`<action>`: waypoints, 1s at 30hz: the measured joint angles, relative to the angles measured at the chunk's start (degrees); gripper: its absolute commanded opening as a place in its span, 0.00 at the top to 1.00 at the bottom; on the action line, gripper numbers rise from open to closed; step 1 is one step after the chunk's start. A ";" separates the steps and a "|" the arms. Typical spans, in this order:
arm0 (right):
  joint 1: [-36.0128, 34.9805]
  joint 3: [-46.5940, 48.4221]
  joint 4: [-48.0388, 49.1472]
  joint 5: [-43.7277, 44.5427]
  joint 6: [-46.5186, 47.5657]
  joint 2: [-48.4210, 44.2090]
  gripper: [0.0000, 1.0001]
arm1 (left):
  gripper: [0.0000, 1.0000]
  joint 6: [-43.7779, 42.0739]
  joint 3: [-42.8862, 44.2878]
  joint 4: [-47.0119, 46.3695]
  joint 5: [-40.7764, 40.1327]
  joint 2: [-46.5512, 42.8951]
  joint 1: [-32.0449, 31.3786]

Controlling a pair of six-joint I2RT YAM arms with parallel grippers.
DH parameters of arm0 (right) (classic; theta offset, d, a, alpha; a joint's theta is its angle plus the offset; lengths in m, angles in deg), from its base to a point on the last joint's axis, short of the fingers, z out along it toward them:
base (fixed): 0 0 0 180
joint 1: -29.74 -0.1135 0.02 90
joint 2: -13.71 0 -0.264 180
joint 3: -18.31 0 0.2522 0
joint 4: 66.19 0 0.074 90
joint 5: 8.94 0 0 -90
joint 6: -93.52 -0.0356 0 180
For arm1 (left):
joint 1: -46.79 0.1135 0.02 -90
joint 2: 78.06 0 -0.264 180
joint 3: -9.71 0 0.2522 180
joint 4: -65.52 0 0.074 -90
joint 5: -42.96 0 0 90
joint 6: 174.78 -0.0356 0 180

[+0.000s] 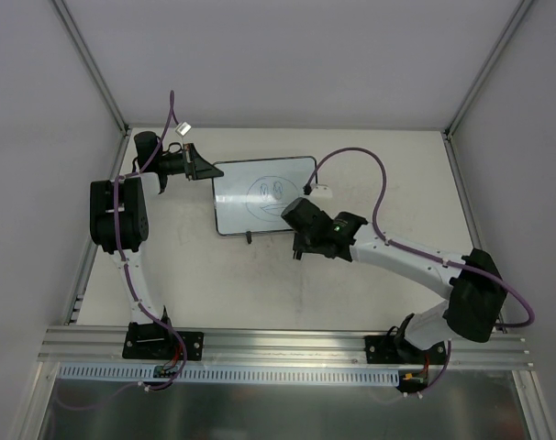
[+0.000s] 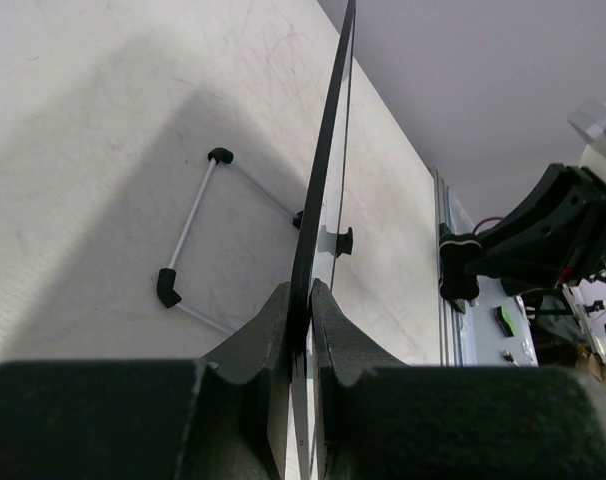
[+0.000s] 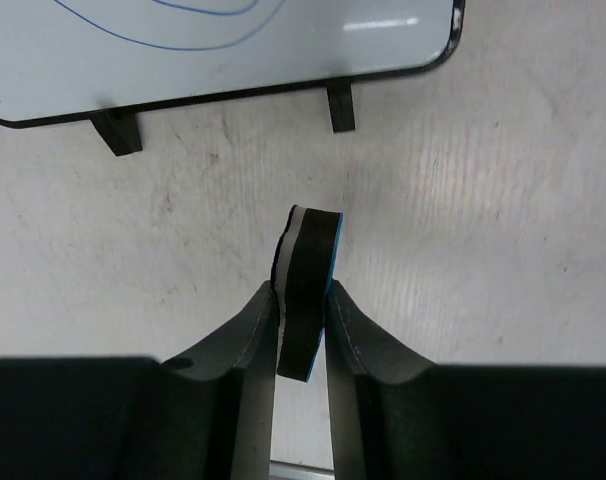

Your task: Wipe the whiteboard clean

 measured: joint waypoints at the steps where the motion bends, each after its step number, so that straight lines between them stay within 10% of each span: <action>1: 1.11 0.07 1.44 -0.44 2.95 -0.42 1.00 | 1.00 0.00 0.00 0.00 0.00 0.00 0.00; 14: 16.76 7.93 14.32 -16.74 28.96 5.35 1.00 | 1.00 -1.25 0.24 1.42 -0.02 -0.26 -0.09; 30: 18.05 24.83 17.68 -12.07 44.57 22.05 1.00 | 1.00 -2.49 0.31 2.58 0.00 -0.31 -0.26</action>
